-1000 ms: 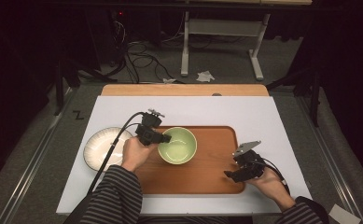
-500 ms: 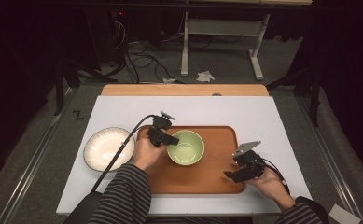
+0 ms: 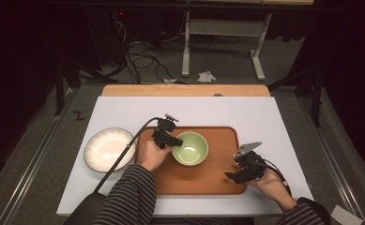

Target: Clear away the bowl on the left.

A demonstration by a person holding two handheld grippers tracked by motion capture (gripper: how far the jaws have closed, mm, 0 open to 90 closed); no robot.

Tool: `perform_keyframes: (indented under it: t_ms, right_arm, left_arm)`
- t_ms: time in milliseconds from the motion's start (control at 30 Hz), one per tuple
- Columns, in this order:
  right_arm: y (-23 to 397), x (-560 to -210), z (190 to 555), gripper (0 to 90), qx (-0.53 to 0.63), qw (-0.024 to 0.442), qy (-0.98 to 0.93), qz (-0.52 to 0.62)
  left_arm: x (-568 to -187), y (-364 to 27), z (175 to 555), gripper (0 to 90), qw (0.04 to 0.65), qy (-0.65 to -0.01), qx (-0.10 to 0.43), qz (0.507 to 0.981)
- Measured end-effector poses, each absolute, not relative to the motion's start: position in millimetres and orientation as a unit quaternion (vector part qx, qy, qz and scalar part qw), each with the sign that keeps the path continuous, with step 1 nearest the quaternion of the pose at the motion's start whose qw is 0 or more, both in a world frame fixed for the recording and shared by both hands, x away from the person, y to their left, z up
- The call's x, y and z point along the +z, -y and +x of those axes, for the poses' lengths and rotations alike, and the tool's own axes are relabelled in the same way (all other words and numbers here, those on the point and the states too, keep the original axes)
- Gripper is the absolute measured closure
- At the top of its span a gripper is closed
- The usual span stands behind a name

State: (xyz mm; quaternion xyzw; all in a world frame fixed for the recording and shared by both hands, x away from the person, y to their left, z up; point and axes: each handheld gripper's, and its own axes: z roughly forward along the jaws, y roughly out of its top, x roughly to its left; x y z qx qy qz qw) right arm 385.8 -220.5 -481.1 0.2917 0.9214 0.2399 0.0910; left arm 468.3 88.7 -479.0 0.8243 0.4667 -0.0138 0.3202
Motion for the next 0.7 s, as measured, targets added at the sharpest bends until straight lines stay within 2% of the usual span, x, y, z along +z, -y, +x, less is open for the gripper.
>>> perform_keyframes:
  t_ms: [700]
  right_arm:
    - [220.3, -482.4, 386.0, 32.5, 0.24, 0.089, -0.921, 0.295]
  left_arm:
    - [-473.8, -95.4, 468.0, 80.7, 0.324, -0.461, -0.006, 0.826]
